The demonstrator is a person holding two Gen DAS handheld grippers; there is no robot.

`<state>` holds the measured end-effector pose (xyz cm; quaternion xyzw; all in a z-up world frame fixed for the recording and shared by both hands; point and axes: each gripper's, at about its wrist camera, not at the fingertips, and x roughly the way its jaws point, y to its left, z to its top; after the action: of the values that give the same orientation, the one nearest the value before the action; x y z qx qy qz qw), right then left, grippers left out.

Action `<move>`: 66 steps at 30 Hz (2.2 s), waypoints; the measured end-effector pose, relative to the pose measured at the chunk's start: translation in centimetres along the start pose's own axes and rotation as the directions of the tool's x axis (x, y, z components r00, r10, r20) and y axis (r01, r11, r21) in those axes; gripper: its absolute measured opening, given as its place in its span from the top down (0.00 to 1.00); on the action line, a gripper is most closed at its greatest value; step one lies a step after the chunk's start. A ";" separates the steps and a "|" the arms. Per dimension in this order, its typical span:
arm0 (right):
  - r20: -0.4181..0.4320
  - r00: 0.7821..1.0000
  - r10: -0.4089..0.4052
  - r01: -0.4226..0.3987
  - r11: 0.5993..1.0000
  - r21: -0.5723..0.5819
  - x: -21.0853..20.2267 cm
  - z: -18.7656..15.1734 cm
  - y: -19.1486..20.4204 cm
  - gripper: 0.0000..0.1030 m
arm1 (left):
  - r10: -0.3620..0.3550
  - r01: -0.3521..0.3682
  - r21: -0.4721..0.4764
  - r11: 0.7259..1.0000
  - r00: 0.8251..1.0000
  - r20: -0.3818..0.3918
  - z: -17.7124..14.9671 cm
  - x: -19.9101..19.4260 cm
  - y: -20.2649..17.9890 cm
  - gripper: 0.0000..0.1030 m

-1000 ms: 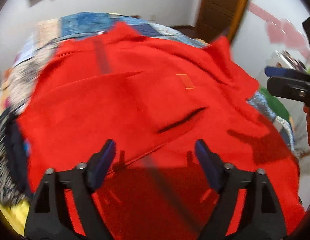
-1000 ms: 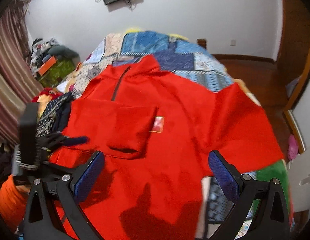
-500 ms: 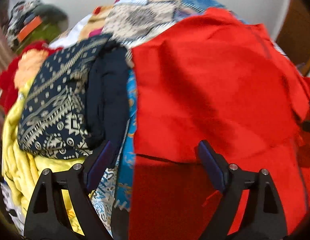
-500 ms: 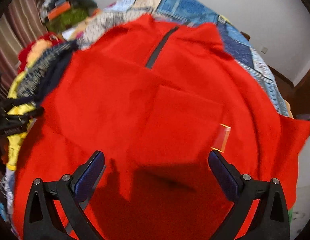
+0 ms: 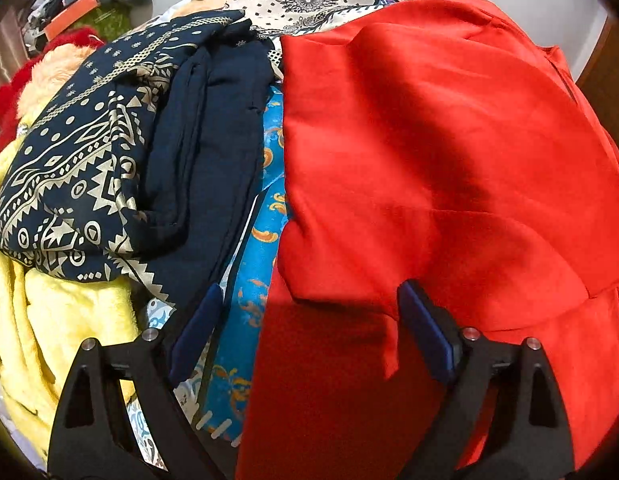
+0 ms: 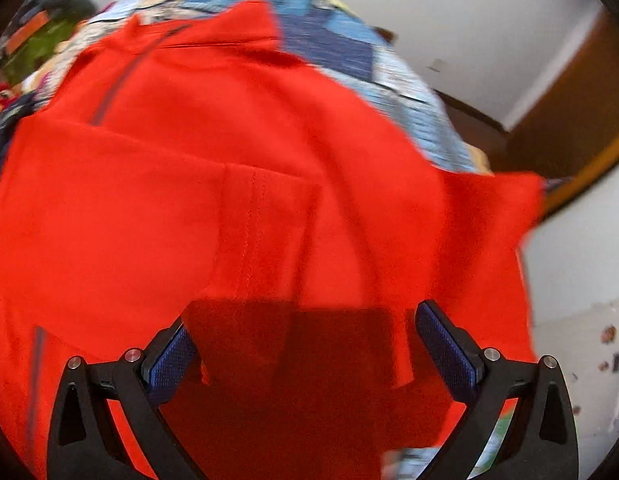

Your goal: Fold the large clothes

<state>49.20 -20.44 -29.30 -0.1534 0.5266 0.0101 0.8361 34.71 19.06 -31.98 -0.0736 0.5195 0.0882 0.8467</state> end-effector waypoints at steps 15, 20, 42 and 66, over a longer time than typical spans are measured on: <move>0.153 0.961 0.230 -0.268 0.912 0.310 -8.3 -6.0 -13.7 0.01 | 0.119 -0.117 0.089 0.989 0.993 -0.024 2.1 -2.1 -1.7 0.10; 0.217 0.947 0.238 -0.305 0.881 0.362 -10.0 -8.3 -17.4 0.01 | 0.061 -0.067 0.140 0.988 0.997 0.045 3.5 -5.7 -5.3 0.10; 0.281 0.819 0.501 -0.534 0.485 0.692 4.5 -13.3 -26.0 0.18 | -0.166 0.167 0.373 0.913 0.985 -0.036 4.8 -2.3 -25.1 0.08; 0.492 0.832 0.256 -0.526 0.644 0.555 -5.7 -5.0 -26.5 0.91 | -0.172 0.136 0.394 0.909 0.983 0.057 4.4 -6.0 -24.6 0.00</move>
<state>47.03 -46.23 -19.74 0.2828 0.3475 0.0328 0.8934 41.45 -4.41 -23.87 0.0590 0.4802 -0.0806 0.8715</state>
